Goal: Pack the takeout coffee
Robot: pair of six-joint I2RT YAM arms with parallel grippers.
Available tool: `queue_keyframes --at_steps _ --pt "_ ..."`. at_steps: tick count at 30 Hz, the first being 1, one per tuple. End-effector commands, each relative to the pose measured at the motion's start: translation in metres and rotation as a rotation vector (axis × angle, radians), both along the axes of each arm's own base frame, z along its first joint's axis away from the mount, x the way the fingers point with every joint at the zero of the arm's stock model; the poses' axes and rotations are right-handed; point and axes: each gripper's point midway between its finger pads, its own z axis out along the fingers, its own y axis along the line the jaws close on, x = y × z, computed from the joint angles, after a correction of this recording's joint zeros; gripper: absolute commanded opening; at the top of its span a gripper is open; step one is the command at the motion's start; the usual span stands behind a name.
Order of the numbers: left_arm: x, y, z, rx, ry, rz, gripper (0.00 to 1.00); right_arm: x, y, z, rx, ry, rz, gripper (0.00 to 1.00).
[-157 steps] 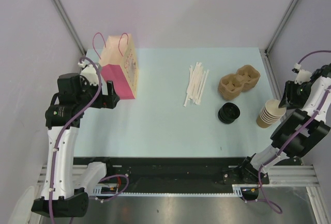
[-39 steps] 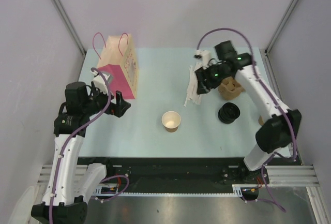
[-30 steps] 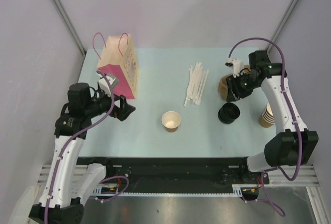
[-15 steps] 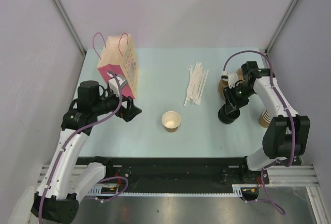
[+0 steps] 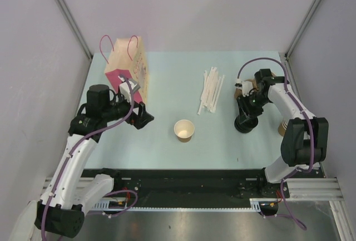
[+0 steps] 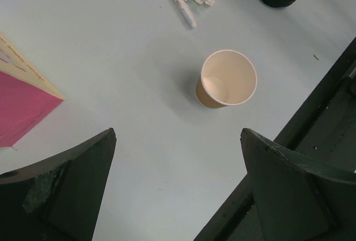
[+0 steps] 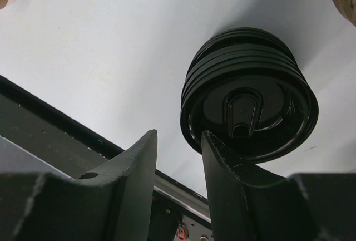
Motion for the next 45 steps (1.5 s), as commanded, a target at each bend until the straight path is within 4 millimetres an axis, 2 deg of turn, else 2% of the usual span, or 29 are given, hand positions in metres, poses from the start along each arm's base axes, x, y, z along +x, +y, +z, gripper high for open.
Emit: queue_keyframes --at_steps 1,15,24,36,44,45 --pt "0.003 -0.009 0.023 -0.030 -0.068 -0.048 0.99 0.007 0.002 -0.004 0.002 -0.014 -0.020 0.43" --pt "0.004 -0.010 0.024 -0.033 -0.066 -0.049 0.99 0.007 0.004 -0.013 0.018 0.007 -0.027 0.40" --pt "0.003 -0.012 0.021 -0.034 -0.054 -0.056 1.00 0.008 0.005 -0.011 0.037 0.005 -0.033 0.33" --pt "0.003 -0.014 0.019 -0.034 -0.038 -0.061 1.00 0.007 0.001 -0.007 0.052 -0.003 -0.047 0.16" --pt "0.004 -0.015 0.016 -0.031 -0.030 -0.065 0.99 0.006 0.002 0.001 0.067 -0.021 -0.046 0.09" --pt "0.004 -0.015 0.016 -0.029 -0.034 -0.065 0.99 0.006 0.002 0.002 0.068 -0.024 -0.045 0.06"
